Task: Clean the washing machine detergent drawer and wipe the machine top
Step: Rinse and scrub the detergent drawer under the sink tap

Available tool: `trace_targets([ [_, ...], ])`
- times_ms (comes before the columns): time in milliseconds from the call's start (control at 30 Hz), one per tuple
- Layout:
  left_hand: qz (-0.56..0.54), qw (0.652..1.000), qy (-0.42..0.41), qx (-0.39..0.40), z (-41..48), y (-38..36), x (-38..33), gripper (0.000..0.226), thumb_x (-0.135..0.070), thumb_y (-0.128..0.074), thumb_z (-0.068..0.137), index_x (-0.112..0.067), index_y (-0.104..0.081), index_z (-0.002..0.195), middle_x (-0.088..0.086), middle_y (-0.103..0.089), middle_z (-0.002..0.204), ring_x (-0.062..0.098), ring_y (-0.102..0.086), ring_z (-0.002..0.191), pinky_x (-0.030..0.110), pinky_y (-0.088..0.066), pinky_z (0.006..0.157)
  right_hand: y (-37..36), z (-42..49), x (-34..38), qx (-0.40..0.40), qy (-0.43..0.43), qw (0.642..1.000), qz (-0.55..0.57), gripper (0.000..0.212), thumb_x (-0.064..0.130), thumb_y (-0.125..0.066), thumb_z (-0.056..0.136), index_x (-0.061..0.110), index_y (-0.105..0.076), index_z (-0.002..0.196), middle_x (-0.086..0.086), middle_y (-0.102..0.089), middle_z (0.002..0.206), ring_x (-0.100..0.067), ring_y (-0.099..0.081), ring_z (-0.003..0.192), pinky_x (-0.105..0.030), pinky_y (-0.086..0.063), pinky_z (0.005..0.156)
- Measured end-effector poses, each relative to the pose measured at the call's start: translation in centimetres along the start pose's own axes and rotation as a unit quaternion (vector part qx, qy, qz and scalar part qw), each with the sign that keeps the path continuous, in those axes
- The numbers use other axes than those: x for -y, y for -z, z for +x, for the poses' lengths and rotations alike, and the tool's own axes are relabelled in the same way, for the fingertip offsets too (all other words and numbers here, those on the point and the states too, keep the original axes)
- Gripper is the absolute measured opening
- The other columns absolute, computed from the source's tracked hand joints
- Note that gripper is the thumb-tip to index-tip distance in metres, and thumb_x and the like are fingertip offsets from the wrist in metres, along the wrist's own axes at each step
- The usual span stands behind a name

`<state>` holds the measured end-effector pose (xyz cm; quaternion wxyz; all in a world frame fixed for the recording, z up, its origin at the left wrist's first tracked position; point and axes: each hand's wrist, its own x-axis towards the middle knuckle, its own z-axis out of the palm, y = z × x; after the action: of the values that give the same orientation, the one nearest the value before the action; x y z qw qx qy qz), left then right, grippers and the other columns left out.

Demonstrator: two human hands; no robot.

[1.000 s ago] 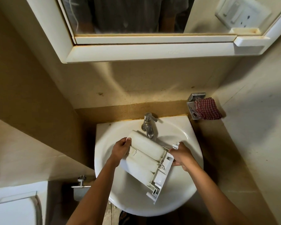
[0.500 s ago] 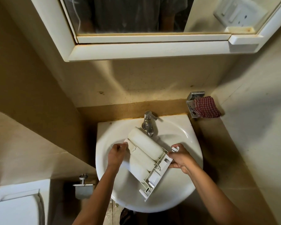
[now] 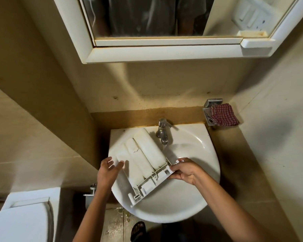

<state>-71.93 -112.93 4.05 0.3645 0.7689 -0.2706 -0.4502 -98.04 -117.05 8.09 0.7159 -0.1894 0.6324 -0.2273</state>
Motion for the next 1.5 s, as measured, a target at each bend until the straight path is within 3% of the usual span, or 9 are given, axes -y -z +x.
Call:
trace_targets([
  [100,0.007,1.0,0.015,-0.027,-1.1,1.9,0.7,0.048,-0.04,-0.069,0.085,-0.01,-0.058,0.121,0.014,-0.065,0.119,0.033,-0.062,0.106,0.051,-0.05,0.095,-1.0,-0.8,-1.1,0.054,-0.048,0.995,0.074,0.022,-0.026,-0.038,0.086,-0.011,-0.054,0.084,-0.023,-0.065,0.078,-0.038,-0.061,0.08,-0.039,-0.059,0.053],
  [200,-0.04,0.995,0.068,-0.067,-3.5,2.5,1.5,0.07,-0.062,-0.063,0.071,-0.003,-0.06,0.109,0.021,-0.066,0.106,0.033,-0.062,0.094,0.042,-0.051,0.084,-1.9,-0.9,-1.9,0.076,-0.088,0.987,0.113,0.029,-0.022,-0.032,0.089,-0.019,-0.047,0.114,-0.031,-0.06,0.104,-0.042,-0.061,0.088,-0.036,-0.059,0.066],
  [400,-0.248,0.947,0.203,0.006,-7.4,0.4,1.3,0.097,-0.083,-0.052,0.07,-0.009,-0.054,0.133,0.018,-0.054,0.133,0.035,-0.054,0.119,0.046,-0.051,0.09,-3.1,-2.0,-3.1,0.123,-0.188,0.952,0.206,0.021,-0.015,-0.03,0.094,-0.027,-0.043,0.106,-0.047,-0.044,0.122,-0.047,-0.039,0.129,-0.041,-0.056,0.047],
  [600,-0.232,0.947,0.217,-0.042,-8.2,-1.7,0.8,0.16,-0.085,-0.074,0.01,0.0,-0.031,0.138,0.024,-0.053,0.125,0.041,-0.052,0.11,0.061,-0.051,0.081,-4.9,-2.3,-6.3,0.172,-0.253,0.926,0.222,0.022,-0.017,-0.036,0.092,-0.033,-0.051,0.094,-0.046,-0.056,0.1,-0.048,-0.042,0.127,-0.045,-0.054,0.07],
  [900,-0.334,0.923,0.159,-0.103,-8.8,-2.7,1.5,0.123,-0.056,-0.077,0.037,-0.036,-0.017,0.143,0.012,-0.055,0.126,0.033,-0.059,0.108,0.058,-0.049,0.091,-4.6,-3.1,-8.0,0.202,-0.269,0.878,0.339,0.024,-0.018,-0.039,0.089,-0.033,-0.049,0.106,-0.045,-0.049,0.114,-0.045,-0.044,0.126,-0.05,-0.054,0.065],
  [1067,-0.319,0.926,0.178,-0.094,-8.4,-3.0,1.7,0.117,-0.056,-0.073,0.04,-0.041,-0.016,0.141,0.013,-0.052,0.126,0.032,-0.055,0.111,0.059,-0.049,0.089,-3.1,-3.1,-7.6,0.217,-0.256,0.928,0.162,0.024,0.005,-0.059,0.091,-0.016,-0.059,0.101,-0.036,-0.063,0.1,-0.036,-0.071,0.079,-0.032,-0.058,0.073],
  [1233,-0.287,0.94,0.173,-0.067,-8.0,-3.9,1.4,0.107,-0.045,-0.071,0.055,-0.037,-0.011,0.144,0.013,-0.05,0.126,0.033,-0.052,0.111,0.053,-0.047,0.084,0.1,-1.9,-6.7,0.114,-0.095,0.958,-0.246,0.024,0.035,-0.057,0.094,0.016,-0.051,0.107,-0.008,-0.067,0.088,-0.013,-0.065,0.067,-0.023,-0.055,0.061],
  [1367,-0.257,0.955,0.147,-0.029,-7.6,-5.2,0.9,0.107,-0.039,-0.075,0.071,-0.034,-0.003,0.149,0.007,-0.05,0.127,0.031,-0.051,0.112,0.055,-0.044,0.093,3.6,0.1,-5.2,-0.041,0.036,0.988,-0.142,0.012,0.005,-0.053,0.091,0.012,-0.059,0.083,-0.009,-0.057,0.077,-0.014,-0.054,0.063,-0.026,-0.049,0.066],
  [1500,-0.226,0.966,0.123,-0.015,-7.1,-6.4,0.7,0.104,-0.029,-0.076,0.078,-0.034,0.0,0.149,0.012,-0.053,0.124,0.027,-0.054,0.098,0.051,-0.046,0.094,5.0,2.0,-3.1,-0.14,0.171,0.961,-0.167,0.017,0.007,-0.052,0.092,0.019,-0.063,0.086,-0.01,-0.065,0.102,-0.019,-0.059,0.09,-0.037,-0.047,0.091],
])
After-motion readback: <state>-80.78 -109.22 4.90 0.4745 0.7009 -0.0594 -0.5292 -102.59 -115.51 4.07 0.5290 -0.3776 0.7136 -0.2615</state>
